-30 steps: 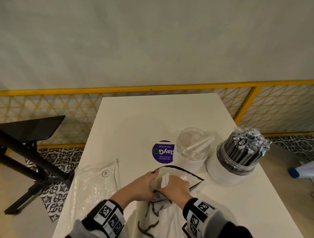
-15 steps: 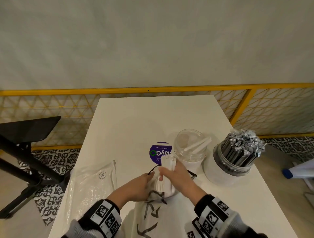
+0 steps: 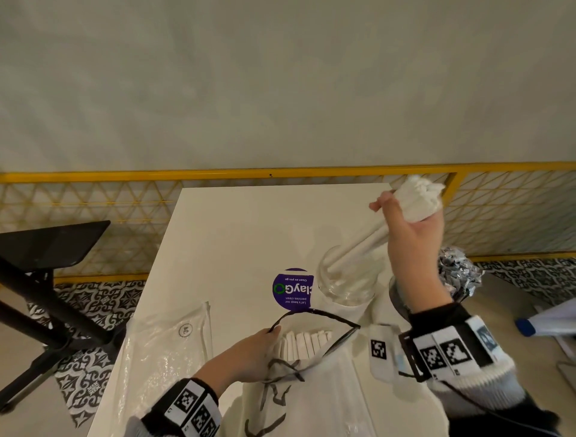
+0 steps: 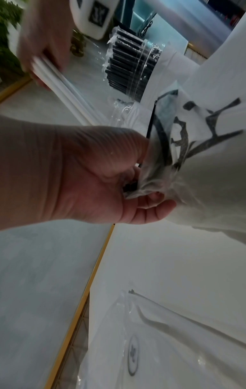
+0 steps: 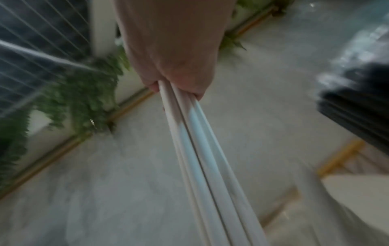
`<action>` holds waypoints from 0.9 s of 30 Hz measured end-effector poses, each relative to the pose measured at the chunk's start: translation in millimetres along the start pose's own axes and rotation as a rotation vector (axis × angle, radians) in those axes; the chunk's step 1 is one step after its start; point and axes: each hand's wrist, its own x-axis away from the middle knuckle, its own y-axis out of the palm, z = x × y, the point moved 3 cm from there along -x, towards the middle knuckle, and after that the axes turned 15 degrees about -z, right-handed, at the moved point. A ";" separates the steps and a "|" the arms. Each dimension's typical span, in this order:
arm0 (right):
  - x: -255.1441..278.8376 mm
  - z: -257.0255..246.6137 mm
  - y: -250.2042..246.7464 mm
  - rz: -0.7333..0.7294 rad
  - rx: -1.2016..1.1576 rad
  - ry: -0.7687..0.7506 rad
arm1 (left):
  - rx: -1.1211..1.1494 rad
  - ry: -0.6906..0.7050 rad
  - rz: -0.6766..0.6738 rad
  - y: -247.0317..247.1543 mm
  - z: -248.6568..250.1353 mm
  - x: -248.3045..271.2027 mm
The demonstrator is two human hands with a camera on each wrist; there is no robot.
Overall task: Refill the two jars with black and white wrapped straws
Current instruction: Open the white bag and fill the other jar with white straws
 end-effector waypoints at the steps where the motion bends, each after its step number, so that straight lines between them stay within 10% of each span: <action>1: 1.1 16.2 3.2 -0.026 0.034 0.079 | -0.002 0.001 -0.002 0.0 -0.5 0.1; 6: 15.0 85.1 15.1 -0.165 0.328 0.318 | 0.005 -0.008 -0.008 0.0 -4.0 0.6; 13: 15.9 97.0 6.3 -0.099 0.829 0.031 | 0.005 -0.013 0.002 -0.4 -2.2 3.6; 17: 17.1 115.4 8.9 -0.227 0.659 0.223 | -0.002 0.003 -0.001 -1.6 0.7 5.4; 27: -5.1 90.7 22.4 -0.261 0.609 -0.052 | 0.023 -0.015 -0.016 -1.4 0.2 7.2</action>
